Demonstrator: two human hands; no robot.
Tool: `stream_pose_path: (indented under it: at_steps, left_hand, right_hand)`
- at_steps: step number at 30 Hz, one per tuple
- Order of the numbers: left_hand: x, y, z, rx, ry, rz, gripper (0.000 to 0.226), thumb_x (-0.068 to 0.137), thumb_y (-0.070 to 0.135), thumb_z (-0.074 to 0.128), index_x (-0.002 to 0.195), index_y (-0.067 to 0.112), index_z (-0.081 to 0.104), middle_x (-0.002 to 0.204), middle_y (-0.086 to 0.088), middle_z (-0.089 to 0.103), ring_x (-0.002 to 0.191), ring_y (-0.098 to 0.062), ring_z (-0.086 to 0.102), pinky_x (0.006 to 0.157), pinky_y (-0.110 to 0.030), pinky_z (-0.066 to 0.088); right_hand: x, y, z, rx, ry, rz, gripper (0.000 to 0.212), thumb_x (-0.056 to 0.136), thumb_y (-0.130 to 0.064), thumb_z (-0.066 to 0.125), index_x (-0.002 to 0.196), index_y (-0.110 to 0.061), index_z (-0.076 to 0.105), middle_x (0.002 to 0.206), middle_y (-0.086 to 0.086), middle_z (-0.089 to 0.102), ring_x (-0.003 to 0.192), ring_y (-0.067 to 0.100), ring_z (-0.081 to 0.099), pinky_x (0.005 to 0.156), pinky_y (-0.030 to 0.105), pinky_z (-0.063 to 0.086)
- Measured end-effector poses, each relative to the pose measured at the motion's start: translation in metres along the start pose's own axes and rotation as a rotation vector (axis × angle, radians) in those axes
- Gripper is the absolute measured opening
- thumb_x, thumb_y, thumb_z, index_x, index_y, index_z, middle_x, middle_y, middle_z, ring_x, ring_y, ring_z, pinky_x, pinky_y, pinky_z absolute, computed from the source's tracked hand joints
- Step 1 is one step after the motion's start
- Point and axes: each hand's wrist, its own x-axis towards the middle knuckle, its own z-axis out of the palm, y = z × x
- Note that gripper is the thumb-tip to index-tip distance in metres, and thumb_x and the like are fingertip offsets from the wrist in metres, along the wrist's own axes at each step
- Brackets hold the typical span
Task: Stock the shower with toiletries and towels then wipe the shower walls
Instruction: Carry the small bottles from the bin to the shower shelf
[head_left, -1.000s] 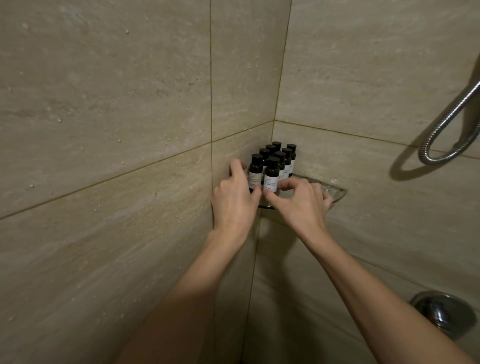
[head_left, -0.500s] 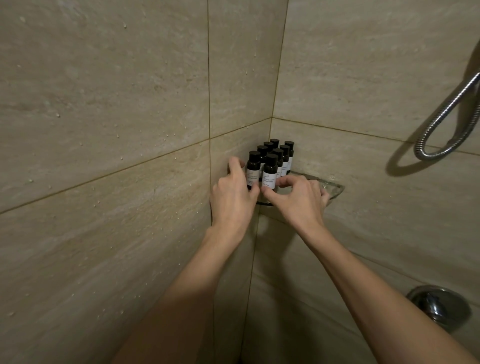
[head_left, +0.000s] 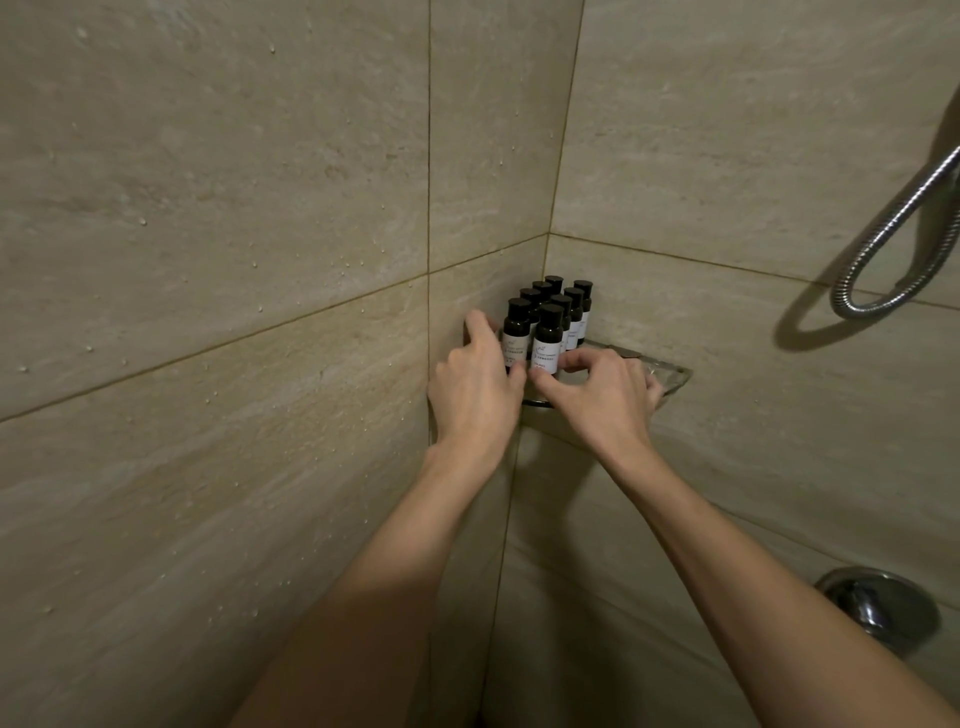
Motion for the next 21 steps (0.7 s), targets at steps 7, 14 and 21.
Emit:
stream_pose_path:
  at_steps: [7,14,21]
  left_hand:
    - [0.002,-0.006,0.002,-0.069,0.007,0.048,0.043,0.089,0.03,0.072,0.117,0.017,0.043,0.112,-0.003,0.074,0.098,-0.027,0.072,0.069,-0.037,0.052]
    - [-0.024,-0.023,-0.003,-0.33,0.035,0.114,0.036,0.093,0.023,0.065,0.124,0.015,0.048,0.123,-0.002,0.066,0.111,-0.017,0.065,0.094,-0.036,0.056]
    - [-0.106,-0.082,0.02,-0.413,0.123,0.186,0.035,0.091,0.004,0.065,0.125,0.009,0.06,0.121,0.006,0.062,0.111,-0.002,0.059,0.098,-0.015,0.047]
  right_hand:
    - [0.002,0.002,0.001,-0.011,-0.023,-0.001,0.049,0.077,-0.07,0.064,0.108,-0.032,0.075,0.115,-0.01,0.072,0.123,0.025,0.051,0.102,0.042,0.027]
    - [-0.018,0.021,-0.004,0.298,0.08,-0.08,0.032,0.083,-0.047,0.072,0.103,-0.026,0.06,0.101,-0.014,0.064,0.106,0.013,0.057,0.102,0.038,0.036]
    - [-0.088,0.073,0.008,0.44,0.285,-0.133,0.028,0.089,-0.008,0.068,0.113,-0.014,0.055,0.128,0.0,0.055,0.124,0.012,0.046,0.107,0.026,0.034]
